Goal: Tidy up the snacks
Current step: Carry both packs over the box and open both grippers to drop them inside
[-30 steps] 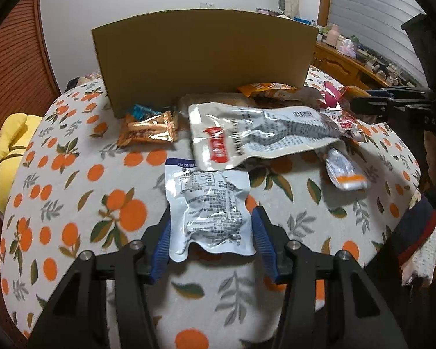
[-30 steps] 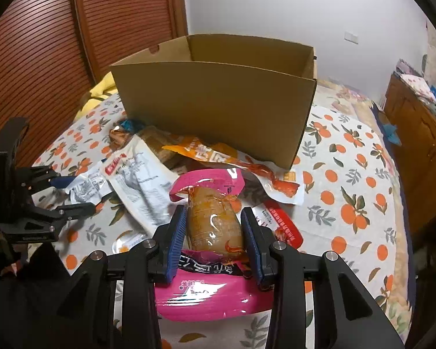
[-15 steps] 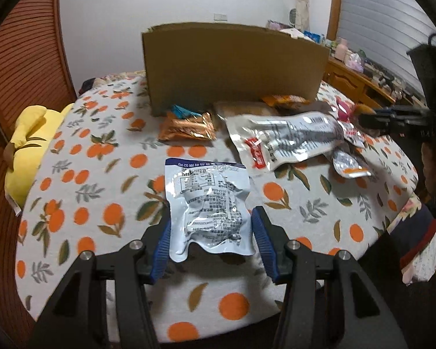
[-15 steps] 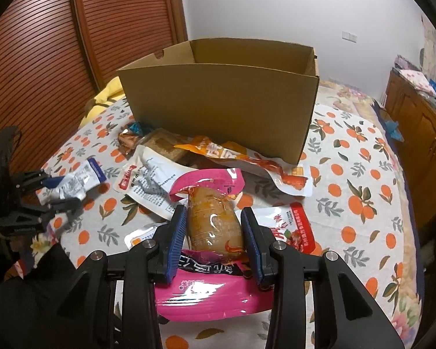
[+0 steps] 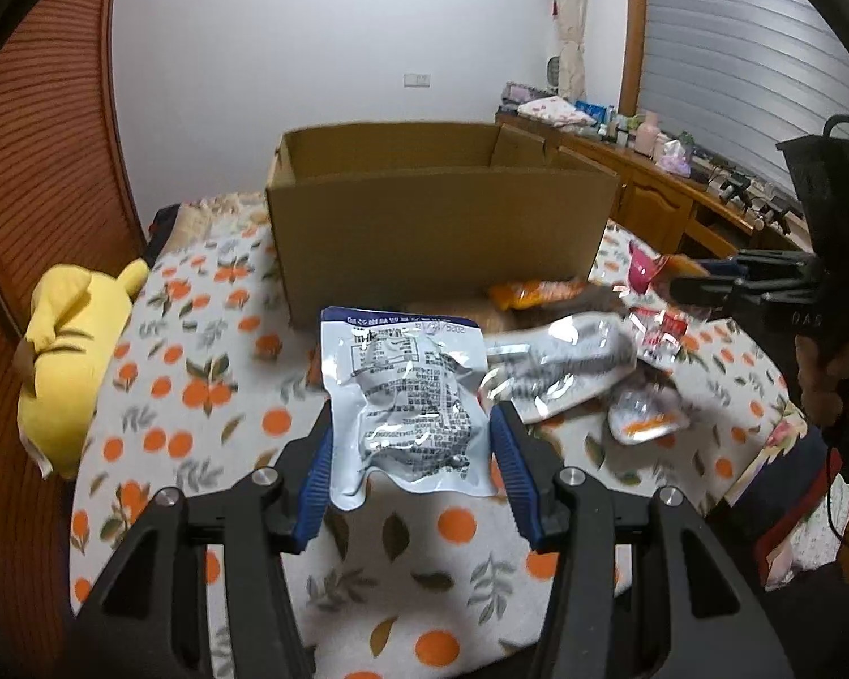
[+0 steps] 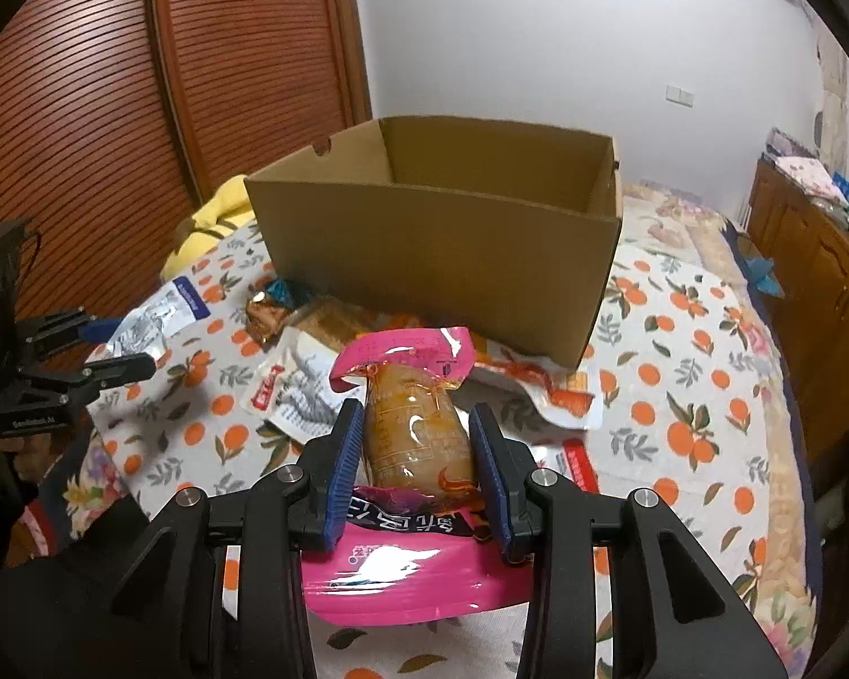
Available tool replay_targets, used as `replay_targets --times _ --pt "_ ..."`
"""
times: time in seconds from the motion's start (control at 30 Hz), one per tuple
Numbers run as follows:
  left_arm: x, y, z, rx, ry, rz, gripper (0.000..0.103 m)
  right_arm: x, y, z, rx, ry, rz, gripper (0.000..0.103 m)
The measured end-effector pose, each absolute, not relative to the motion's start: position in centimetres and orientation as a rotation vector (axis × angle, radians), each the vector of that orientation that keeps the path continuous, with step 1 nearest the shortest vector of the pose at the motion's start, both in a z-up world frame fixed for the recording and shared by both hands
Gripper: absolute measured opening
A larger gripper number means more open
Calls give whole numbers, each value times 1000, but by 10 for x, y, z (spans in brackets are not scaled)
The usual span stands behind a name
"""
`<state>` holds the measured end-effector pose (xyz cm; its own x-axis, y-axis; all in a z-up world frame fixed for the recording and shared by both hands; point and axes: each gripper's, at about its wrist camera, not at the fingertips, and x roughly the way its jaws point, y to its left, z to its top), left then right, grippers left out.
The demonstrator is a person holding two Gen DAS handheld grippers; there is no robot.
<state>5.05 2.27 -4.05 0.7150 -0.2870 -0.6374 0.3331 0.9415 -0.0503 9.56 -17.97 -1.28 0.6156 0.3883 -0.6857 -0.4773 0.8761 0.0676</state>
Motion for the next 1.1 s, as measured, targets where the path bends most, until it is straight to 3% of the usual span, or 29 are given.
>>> replay_targets --times 1.1 --pt "143 -3 36 125 543 -377 51 171 -160 41 -130 629 467 38"
